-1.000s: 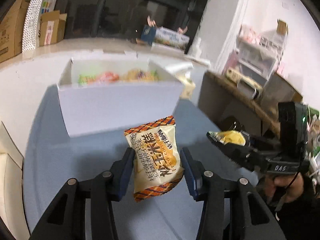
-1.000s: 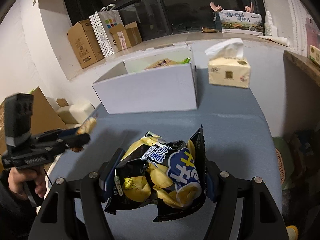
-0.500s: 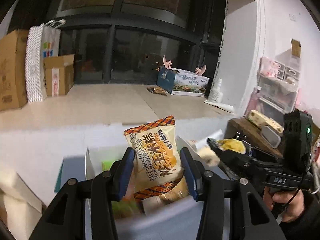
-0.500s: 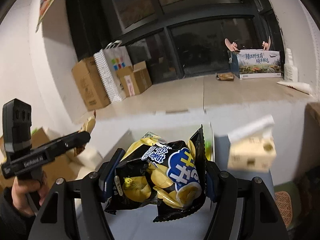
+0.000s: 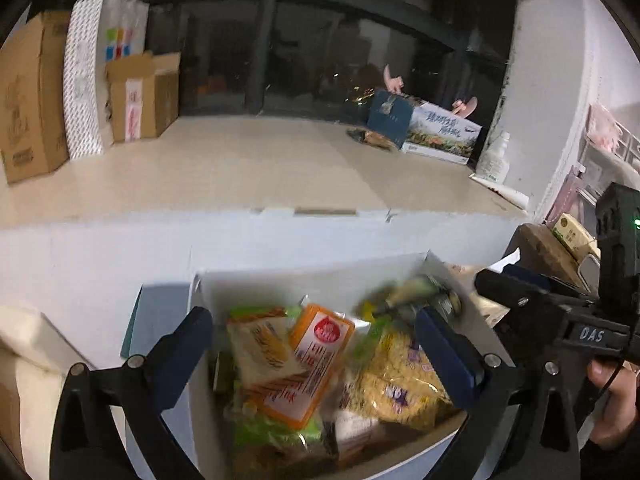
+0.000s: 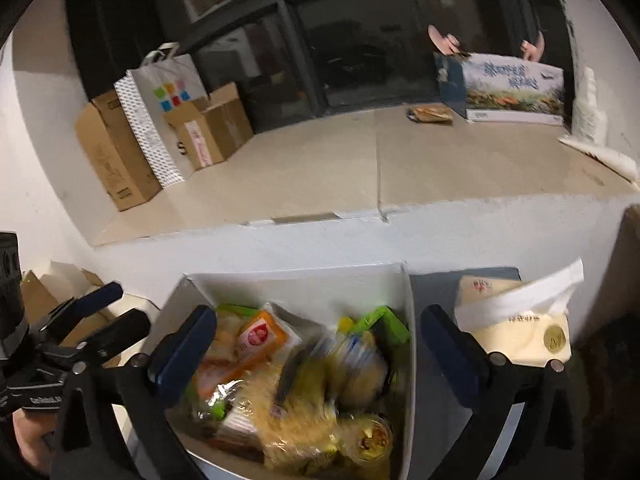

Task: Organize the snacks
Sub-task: 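Drop the wafer pack into the box with left gripper while right drops chip bag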

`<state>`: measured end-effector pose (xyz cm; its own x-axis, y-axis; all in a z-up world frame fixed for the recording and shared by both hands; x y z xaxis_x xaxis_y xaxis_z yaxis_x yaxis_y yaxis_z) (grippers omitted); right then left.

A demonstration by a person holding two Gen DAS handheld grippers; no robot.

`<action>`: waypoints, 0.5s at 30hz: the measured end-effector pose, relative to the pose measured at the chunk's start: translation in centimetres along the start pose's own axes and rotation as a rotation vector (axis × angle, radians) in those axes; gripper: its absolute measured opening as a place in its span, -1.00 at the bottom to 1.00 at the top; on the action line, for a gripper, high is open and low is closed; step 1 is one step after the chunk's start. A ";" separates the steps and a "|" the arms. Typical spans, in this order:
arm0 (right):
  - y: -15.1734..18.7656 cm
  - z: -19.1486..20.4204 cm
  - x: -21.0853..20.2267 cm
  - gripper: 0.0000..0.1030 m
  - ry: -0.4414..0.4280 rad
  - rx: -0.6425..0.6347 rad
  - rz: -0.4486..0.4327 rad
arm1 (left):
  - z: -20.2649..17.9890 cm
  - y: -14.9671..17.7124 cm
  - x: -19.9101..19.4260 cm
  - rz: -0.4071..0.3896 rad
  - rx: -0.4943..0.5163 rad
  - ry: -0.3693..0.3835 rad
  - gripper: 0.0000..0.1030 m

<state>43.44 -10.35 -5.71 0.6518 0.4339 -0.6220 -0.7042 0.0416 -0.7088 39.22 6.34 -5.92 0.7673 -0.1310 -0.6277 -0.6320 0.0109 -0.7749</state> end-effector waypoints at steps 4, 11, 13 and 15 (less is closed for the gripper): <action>0.4 -0.1 -1.0 1.00 0.019 -0.025 -0.032 | 0.3 0.5 -2.2 -0.049 0.022 -0.058 1.00; 0.7 3.0 -6.9 1.00 0.107 -0.209 -0.186 | -1.7 -0.2 -10.7 -0.245 0.075 -0.099 1.00; 1.3 3.8 -9.1 1.00 0.124 -0.231 -0.225 | -2.1 0.2 -12.4 -0.255 0.066 -0.102 1.00; 2.2 4.4 -10.5 1.00 0.073 -0.220 -0.227 | -2.5 1.0 -14.2 -0.265 0.066 -0.111 1.00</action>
<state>33.80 -10.91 0.73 0.8092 0.3694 -0.4569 -0.4663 -0.0691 -0.8819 27.39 5.75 2.43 0.9141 -0.0284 -0.4045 -0.4026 0.0553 -0.9137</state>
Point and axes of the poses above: each gripper's, at about its wrist camera, not at the fingertips, and x roughly the way its jaws point, z to its left, y to its underside, the point moved 10 cm from there along x, roughly the way its jaws point, and after that the axes turned 8 degrees about x, right-handed, at the moved point
